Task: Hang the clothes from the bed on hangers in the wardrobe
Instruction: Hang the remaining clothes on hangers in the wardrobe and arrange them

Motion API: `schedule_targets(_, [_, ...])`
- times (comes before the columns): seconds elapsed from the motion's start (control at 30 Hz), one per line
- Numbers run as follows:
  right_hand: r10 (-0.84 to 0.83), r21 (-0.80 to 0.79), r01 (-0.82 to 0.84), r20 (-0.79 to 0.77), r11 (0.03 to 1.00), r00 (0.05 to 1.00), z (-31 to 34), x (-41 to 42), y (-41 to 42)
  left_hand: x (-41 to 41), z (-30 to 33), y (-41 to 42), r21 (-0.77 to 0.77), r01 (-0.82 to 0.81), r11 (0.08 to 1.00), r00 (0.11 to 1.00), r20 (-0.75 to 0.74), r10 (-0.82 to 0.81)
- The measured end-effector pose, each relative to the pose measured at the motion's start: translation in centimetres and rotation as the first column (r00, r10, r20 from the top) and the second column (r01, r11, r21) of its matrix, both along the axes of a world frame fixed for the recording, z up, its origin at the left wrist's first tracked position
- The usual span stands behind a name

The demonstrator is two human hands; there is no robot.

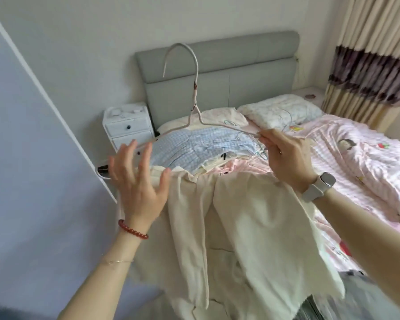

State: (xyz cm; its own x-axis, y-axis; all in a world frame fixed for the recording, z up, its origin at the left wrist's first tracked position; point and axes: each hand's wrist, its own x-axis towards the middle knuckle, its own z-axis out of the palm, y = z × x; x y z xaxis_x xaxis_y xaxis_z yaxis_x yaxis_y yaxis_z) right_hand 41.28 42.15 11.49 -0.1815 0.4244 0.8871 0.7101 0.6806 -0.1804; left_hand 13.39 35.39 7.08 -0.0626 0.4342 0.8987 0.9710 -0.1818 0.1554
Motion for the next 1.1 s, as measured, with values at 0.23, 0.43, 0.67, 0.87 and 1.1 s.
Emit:
schedule_targets(0.23, [0.051,-0.131,-0.046,0.035,0.99,0.998,-0.8,-3.0,-0.8,-1.5,-0.8,1.5,-0.339,0.22,0.915,0.956,-0.113,-0.272])
schedule_targets(0.43, [0.254,-0.452,-0.174,0.124,0.875,0.959,-0.6,-3.3,-0.2,0.0,1.1,1.3,-0.25,0.248,0.936,0.968,0.107,-0.228])
schedule_targets(0.67, [0.067,-0.567,0.015,0.124,0.824,0.99,-2.6,-4.0,4.1,0.2,1.6,-1.3,-0.259,0.438,0.861,0.897,0.189,-0.399])
schedule_targets(0.87, [0.053,-0.532,-0.032,0.024,0.846,0.998,-2.8,-4.2,4.6,0.6,-2.9,-6.3,-0.972,-0.066,0.224,0.957,-0.125,-0.261])
schedule_targets(1.1, [0.221,-0.575,-0.166,0.026,0.801,0.975,-3.0,-6.1,1.7,4.7,-3.1,-2.4,-0.713,0.083,0.696,0.982,-0.061,-0.18])
